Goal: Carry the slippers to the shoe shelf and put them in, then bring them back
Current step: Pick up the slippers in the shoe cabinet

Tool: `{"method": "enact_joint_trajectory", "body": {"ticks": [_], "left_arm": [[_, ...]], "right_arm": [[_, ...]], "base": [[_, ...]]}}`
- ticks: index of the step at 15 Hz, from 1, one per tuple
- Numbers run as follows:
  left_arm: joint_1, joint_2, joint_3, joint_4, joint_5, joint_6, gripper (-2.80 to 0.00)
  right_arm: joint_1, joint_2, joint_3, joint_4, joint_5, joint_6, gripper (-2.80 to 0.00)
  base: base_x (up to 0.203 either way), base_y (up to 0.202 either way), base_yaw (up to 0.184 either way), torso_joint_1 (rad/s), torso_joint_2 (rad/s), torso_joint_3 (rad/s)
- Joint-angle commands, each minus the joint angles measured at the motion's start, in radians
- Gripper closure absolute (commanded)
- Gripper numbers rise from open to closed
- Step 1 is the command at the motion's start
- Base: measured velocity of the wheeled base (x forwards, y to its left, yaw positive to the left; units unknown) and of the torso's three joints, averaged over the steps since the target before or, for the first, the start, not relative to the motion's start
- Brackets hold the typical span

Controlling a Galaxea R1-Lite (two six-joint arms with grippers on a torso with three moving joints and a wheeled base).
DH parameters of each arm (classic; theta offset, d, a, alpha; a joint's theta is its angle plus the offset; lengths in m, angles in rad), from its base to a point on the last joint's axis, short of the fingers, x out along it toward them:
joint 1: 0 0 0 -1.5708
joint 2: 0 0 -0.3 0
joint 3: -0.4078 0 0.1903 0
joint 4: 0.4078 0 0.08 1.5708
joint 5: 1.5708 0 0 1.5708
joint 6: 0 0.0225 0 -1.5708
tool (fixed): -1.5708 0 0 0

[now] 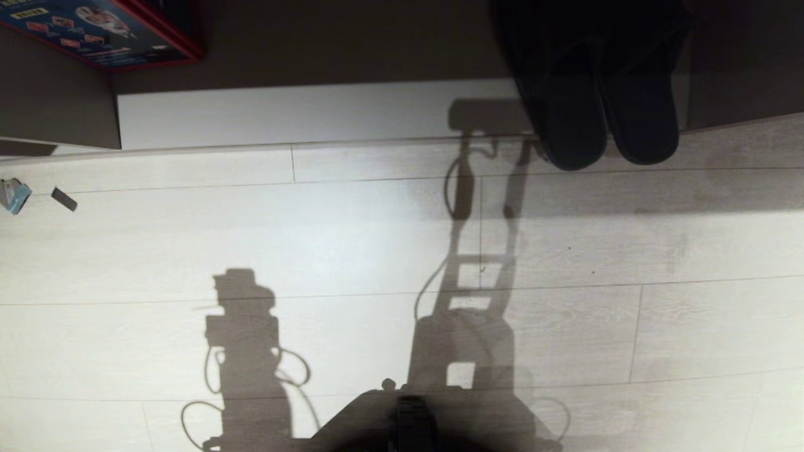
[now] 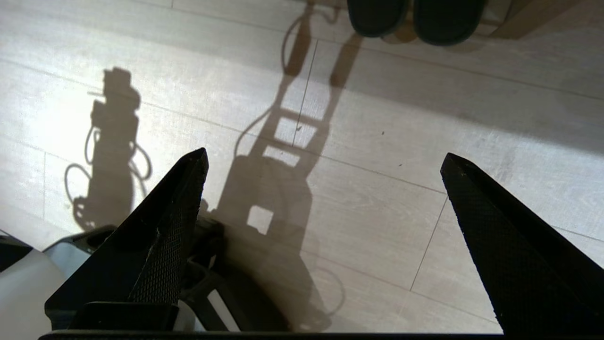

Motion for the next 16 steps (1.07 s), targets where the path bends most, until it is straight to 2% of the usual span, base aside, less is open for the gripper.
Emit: {"method": "enact_joint_trajectory", "body": {"ticks": [1,2,3,8,13,16], "left_arm": [[0.000,0.000,0.000,0.000,0.000,0.000,0.00],[0.000,0.000,0.000,0.000,0.000,0.000,0.00],[0.000,0.000,0.000,0.000,0.000,0.000,0.00],[0.000,0.000,0.000,0.000,0.000,0.000,0.00],[0.000,0.000,0.000,0.000,0.000,0.000,0.00],[0.000,0.000,0.000,0.000,0.000,0.000,0.00]], "right_arm": [[-0.011,-0.037,0.018,-0.015,0.005,0.014,-2.80],[-0.013,-0.042,0.023,-0.043,0.005,0.015,-2.80],[-0.015,-0.045,0.015,-0.058,-0.001,0.013,0.00],[-0.039,-0.133,0.053,-0.030,0.010,0.014,0.00],[-0.045,-0.255,0.249,-0.037,-0.017,0.016,0.00],[-0.045,-0.278,0.395,-0.133,-0.065,0.022,0.00]], "base": [[0.000,0.000,0.000,0.000,0.00,0.000],[0.000,0.000,0.000,0.000,0.00,0.000],[0.000,0.000,0.000,0.000,0.00,0.000],[0.000,0.000,0.000,0.000,0.00,0.000],[0.000,0.000,0.000,0.000,0.00,0.000],[0.000,0.000,0.000,0.000,0.00,0.000]]}}
